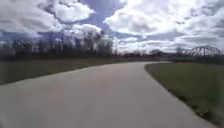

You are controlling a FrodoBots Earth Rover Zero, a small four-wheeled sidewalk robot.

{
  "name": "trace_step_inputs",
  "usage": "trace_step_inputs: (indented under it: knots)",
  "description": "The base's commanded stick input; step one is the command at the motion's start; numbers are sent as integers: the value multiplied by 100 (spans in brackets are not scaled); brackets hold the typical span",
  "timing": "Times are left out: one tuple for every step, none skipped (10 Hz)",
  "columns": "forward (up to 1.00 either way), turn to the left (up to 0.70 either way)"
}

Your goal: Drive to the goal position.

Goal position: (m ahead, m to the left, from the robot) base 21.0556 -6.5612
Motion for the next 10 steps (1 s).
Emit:
trace_step_inputs:
  knots:
    - [100,-27]
    - [100,-27]
    - [100,-27]
    - [100,-11]
    - [100,0]
    - [100,0]
    - [100,0]
    - [100,0]
    - [100,0]
    - [100,0]
